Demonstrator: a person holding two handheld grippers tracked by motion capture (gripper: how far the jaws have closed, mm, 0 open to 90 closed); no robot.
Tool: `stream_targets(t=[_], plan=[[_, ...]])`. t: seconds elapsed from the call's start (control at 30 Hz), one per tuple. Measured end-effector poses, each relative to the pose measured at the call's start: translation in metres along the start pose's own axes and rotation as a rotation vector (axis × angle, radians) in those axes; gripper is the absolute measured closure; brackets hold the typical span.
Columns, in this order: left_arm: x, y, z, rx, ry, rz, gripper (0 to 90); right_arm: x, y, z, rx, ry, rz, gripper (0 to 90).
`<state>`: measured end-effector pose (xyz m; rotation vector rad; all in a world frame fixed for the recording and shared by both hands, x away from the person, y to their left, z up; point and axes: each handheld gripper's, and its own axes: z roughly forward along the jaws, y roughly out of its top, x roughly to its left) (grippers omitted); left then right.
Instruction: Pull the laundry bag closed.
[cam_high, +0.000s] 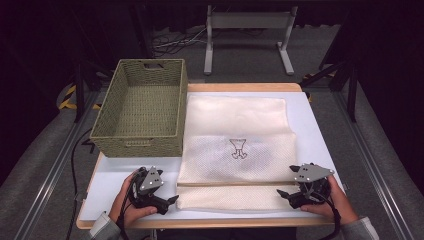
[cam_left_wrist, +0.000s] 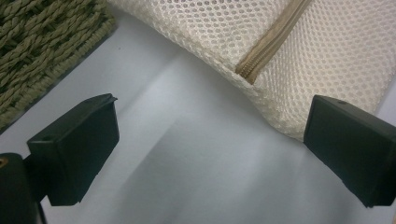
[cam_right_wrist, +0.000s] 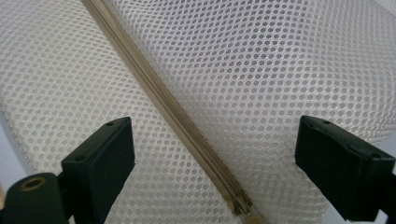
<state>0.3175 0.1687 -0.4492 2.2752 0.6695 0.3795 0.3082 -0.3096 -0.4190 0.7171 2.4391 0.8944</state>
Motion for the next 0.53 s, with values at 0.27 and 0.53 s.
stream_targets(t=[0.27,0.53], plan=[[-0.0011,0.0004,0.002,0.018,0.009,0.01,4.2,0.0013,0.0001,-0.0001,-0.008,-0.007,0.0,12.5],[-0.0009,0.0004,0.0038,0.03,0.012,0.014,4.2,-0.0001,0.0004,-0.0003,-0.02,-0.014,0.012,12.2]])
